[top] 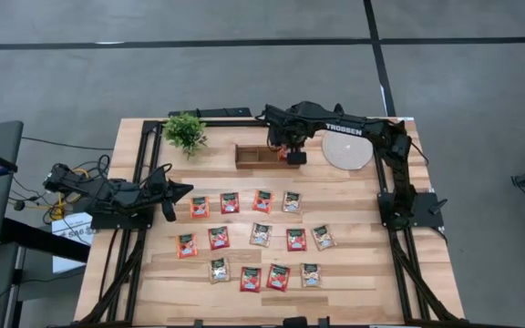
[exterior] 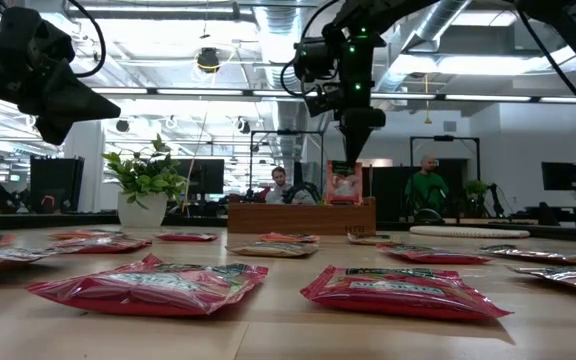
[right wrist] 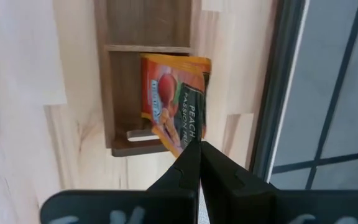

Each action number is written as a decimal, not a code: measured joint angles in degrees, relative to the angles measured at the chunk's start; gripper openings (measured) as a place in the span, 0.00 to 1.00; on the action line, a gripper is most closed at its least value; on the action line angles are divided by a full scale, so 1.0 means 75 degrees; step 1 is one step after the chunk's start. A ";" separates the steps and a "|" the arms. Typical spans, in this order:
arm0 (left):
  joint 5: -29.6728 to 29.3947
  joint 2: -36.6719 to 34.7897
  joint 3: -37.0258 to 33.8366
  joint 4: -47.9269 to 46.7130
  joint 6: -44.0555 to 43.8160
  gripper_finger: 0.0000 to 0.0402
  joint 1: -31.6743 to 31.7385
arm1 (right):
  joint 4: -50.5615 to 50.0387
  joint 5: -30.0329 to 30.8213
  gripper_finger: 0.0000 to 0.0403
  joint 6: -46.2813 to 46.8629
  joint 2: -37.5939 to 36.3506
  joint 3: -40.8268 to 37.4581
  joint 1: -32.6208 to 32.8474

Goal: Pick & Place Tea
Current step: Put the orange tea bag into the right section of the wooden organizer

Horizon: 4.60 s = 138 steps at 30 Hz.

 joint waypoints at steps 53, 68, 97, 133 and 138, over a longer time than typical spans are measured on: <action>-0.0003 0.0000 -0.0003 0.0000 -0.0009 0.00 0.0000 | 0.0499 -0.1949 0.12 -0.0568 0.0009 -0.0119 -0.0757; 0.0000 0.0000 -0.0003 0.0000 -0.0015 0.00 0.0001 | 0.0864 -0.1932 0.24 -0.0464 0.0017 -0.0813 -0.0822; 0.0000 0.0000 -0.0002 0.0000 -0.0009 0.00 0.0000 | 0.1065 -0.1378 0.23 -0.0412 0.0009 -0.0804 -0.1096; 0.0000 0.0000 0.0000 -0.0003 -0.0006 0.00 0.0002 | 0.1644 -0.1945 0.09 -0.0208 -0.0003 -0.1197 -0.1207; 0.0000 0.0000 -0.0003 -0.0003 -0.0006 0.00 0.0001 | 0.1641 -0.1943 0.01 -0.0206 0.0000 -0.1198 -0.1204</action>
